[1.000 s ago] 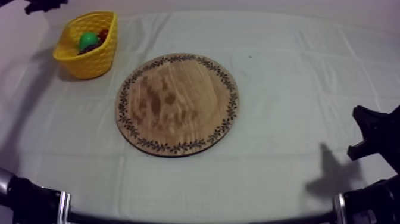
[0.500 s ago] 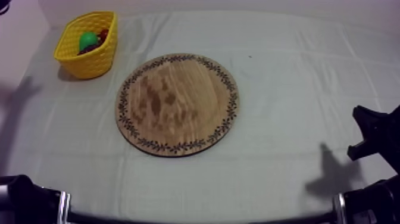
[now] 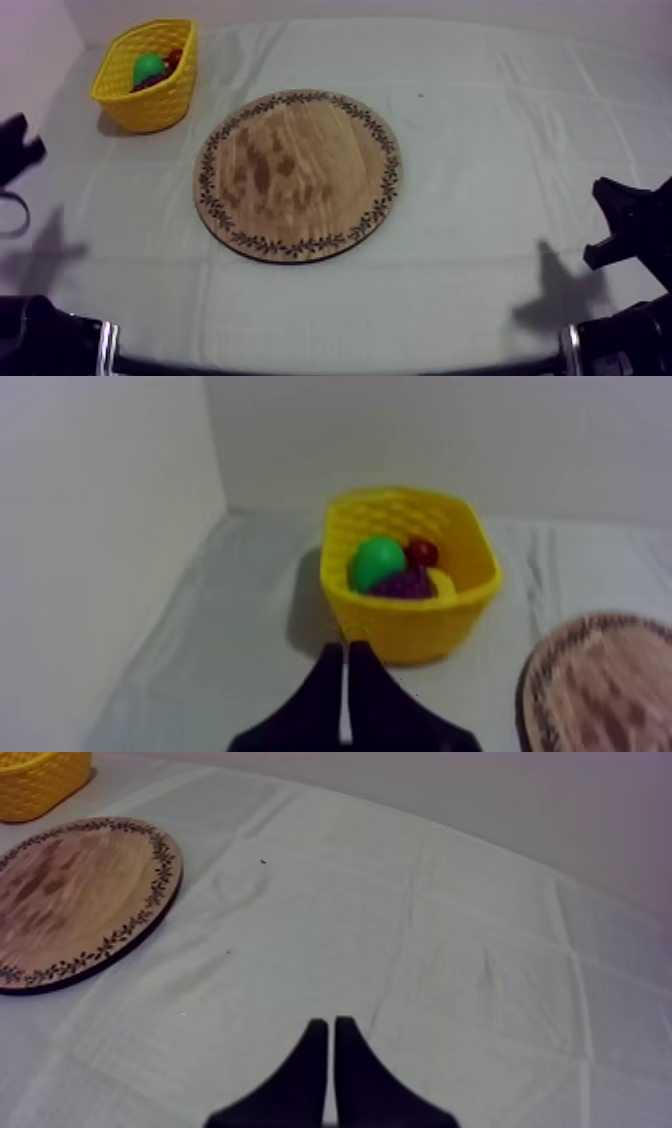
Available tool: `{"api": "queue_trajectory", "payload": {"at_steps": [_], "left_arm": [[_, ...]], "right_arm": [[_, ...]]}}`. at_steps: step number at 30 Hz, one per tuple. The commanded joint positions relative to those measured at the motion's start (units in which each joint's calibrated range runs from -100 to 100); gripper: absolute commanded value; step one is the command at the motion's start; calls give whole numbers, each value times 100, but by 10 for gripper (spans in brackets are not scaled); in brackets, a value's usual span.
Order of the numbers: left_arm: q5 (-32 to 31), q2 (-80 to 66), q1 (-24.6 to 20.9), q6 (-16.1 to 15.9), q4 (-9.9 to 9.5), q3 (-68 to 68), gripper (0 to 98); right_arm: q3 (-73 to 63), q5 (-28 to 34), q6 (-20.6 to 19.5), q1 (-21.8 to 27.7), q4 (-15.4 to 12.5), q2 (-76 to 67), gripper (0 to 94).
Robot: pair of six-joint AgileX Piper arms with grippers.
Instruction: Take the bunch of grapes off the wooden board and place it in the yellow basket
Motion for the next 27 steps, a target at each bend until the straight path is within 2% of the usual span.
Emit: {"api": "queue_trajectory", "payload": {"at_steps": [1, 5, 12, 21, 27], "left_arm": [[346, -1124, 86, -2, 3, 751, 0], [592, -1628, 200, -7, 16, 989, 0], [673, -2226, 240, 8, 50, 1368, 0], [1083, -2490, 240, -171, 354, 1429, 0], [1253, -2501, 240, -284, 475, 1432, 0]], "right_arm": [[-3, -3, 0, -2, 1, -1, 4], [-3, -3, 2, -2, 1, -1, 4], [-3, -3, 1, -2, 1, -1, 4], [-3, -3, 2, -2, 1, -1, 4], [-3, -3, 4, -2, 1, -1, 4]]}}
